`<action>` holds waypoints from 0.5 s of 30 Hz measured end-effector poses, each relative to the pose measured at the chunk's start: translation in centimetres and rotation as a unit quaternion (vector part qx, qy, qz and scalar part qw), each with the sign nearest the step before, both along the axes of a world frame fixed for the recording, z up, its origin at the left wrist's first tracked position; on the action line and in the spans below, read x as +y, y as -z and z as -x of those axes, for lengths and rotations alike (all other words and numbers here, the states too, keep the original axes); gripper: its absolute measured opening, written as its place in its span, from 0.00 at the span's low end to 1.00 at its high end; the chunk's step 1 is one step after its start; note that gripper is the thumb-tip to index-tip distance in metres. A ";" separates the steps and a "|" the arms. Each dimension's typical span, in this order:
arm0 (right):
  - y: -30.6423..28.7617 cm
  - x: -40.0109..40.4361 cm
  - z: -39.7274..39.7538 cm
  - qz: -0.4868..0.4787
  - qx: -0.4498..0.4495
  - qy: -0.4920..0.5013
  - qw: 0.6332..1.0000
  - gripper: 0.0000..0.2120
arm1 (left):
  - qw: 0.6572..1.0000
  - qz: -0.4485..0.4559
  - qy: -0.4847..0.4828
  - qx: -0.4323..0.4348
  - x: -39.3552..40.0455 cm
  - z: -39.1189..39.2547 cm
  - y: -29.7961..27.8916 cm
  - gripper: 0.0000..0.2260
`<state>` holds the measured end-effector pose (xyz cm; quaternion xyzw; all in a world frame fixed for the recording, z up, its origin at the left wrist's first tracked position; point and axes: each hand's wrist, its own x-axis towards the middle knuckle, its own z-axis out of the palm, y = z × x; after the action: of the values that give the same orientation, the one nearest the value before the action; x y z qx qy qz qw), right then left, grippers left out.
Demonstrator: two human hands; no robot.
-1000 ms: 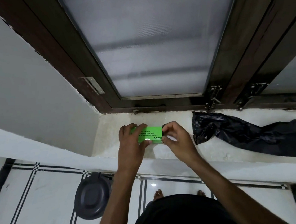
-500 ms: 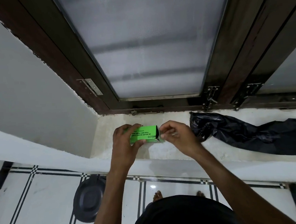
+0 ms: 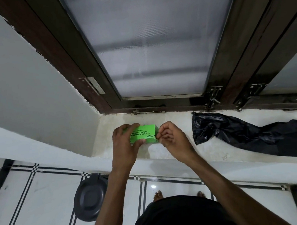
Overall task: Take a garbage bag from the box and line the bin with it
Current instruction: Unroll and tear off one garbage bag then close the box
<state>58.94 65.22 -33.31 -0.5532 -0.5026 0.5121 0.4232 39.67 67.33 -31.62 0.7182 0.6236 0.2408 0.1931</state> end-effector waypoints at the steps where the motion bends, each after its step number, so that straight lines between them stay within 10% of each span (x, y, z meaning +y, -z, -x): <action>1: 0.0 -0.1 0.1 0.002 -0.009 -0.024 1.000 0.15 | 1.000 -0.001 -0.001 0.004 0.0 0.2 0.1 0.24; 8: -0.6 1.0 2.0 0.009 -0.090 -0.180 0.979 0.28 | 0.998 -0.009 -0.036 0.045 1.2 4.2 0.4 0.23; 15: -0.7 3.7 5.7 0.034 -0.023 -0.077 0.996 0.12 | 0.999 -0.013 -0.024 0.039 1.8 6.7 0.6 0.23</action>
<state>53.20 68.96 -32.60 -0.5383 -0.5355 0.5475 0.3517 32.95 69.12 -32.23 0.7143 0.6444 0.2255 0.1536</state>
